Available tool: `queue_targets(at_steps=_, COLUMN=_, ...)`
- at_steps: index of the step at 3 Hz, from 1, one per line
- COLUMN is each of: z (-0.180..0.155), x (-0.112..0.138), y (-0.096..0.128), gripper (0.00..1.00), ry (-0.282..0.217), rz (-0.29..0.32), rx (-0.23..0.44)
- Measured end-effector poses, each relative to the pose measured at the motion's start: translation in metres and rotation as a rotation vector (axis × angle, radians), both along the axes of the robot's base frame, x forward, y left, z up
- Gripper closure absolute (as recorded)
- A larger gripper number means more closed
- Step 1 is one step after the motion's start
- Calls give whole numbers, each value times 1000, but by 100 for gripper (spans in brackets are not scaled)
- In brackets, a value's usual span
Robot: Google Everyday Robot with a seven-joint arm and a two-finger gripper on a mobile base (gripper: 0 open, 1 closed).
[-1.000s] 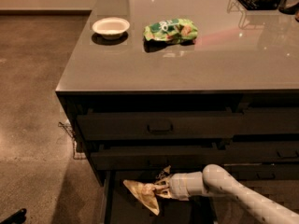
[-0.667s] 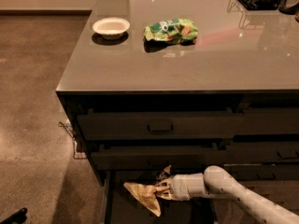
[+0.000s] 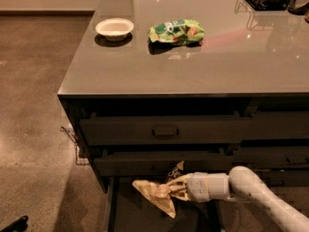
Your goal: Pick brown chip bag from bottom drawer and place on counter
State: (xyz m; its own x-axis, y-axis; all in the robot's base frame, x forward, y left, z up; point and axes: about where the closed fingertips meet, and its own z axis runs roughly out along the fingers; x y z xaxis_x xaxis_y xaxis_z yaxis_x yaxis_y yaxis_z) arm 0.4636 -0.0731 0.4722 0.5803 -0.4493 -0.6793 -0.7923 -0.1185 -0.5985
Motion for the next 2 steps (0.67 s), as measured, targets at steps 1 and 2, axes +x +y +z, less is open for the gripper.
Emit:
queue_targets(at_steps=1, z=75, x=3, y=-23, gripper=100, ry=-132, rz=11, rx=-1)
queue_targets(at_steps=2, z=143, x=6, y=-38, gripper=100, ry=-259, rz=16, rx=-32)
